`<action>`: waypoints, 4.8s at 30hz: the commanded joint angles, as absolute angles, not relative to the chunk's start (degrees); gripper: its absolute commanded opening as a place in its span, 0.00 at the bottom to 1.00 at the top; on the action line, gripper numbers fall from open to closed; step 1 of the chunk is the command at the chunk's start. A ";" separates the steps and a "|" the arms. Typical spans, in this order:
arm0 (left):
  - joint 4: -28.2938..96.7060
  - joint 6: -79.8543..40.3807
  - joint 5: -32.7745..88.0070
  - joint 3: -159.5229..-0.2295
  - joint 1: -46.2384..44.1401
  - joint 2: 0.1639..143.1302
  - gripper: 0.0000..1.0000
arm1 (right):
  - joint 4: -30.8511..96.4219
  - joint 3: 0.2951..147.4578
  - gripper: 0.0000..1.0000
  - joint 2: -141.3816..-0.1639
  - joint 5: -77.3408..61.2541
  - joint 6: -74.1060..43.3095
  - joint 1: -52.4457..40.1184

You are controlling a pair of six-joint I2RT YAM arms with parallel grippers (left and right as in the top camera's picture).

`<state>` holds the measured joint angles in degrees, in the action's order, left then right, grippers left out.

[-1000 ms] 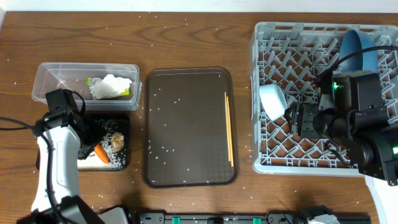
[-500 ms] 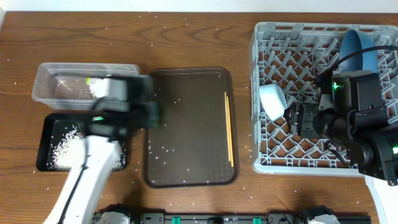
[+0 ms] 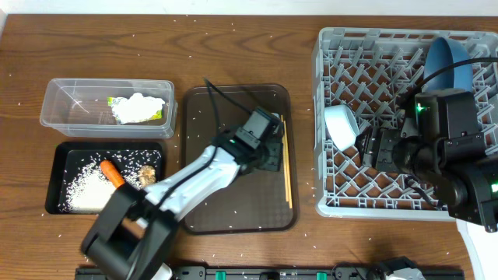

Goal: Sort waste into correct bins and load items into the dishwasher rack

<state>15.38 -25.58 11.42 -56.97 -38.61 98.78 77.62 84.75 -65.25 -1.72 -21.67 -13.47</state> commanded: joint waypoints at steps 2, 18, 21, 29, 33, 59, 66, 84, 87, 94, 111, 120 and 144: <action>13.10 -30.76 11.09 -57.52 -38.79 102.76 0.44 | 78.56 85.06 0.73 -65.25 -1.45 -22.68 -13.69; 10.26 -22.09 9.06 -57.52 -40.38 107.07 0.36 | 78.70 85.06 0.75 -65.28 -1.32 -22.68 -13.69; 10.39 -19.70 6.07 -57.52 -40.45 107.53 0.32 | 78.72 85.06 0.75 -65.25 -1.32 -22.68 -13.69; 13.17 -16.34 2.98 -57.80 -40.86 107.48 0.33 | 78.70 85.06 0.75 -65.25 -1.32 -22.68 -13.69; 13.34 -16.32 2.94 -58.02 -42.02 107.31 0.33 | 78.70 85.06 0.75 -65.28 -1.30 -22.68 -13.69; 18.90 -27.77 0.91 -63.70 -44.34 108.18 0.33 | 79.70 85.06 0.75 -65.25 -1.32 -22.68 -13.69; 24.16 -27.77 -0.86 -63.79 -40.95 104.66 0.33 | 80.49 84.95 0.75 -65.28 -1.19 -22.65 -13.69; 50.85 -16.60 -0.64 -63.90 -13.17 65.30 0.58 | 67.94 75.00 0.61 -77.78 -4.58 -28.47 -29.15; 54.04 -16.29 -0.71 -63.90 -10.31 61.45 0.71 | 62.98 73.60 0.57 -82.94 -4.51 -28.71 -33.98; 56.80 -16.32 -0.69 -63.88 -7.25 57.95 0.98 | 57.54 72.49 0.42 -96.33 -1.39 -34.65 -38.33; 56.77 -16.32 -0.69 -63.88 -7.25 58.35 0.98 | 48.31 72.42 0.40 -112.81 -4.67 -35.31 -38.22; 56.77 -16.32 -0.71 -63.88 -7.25 58.35 0.98 | 45.91 72.38 0.32 -115.70 -2.35 -37.67 -38.22; 56.77 -16.32 -0.69 -63.88 -7.25 58.35 0.98 | 54.76 75.99 0.01 -86.89 -1.15 -22.39 -36.16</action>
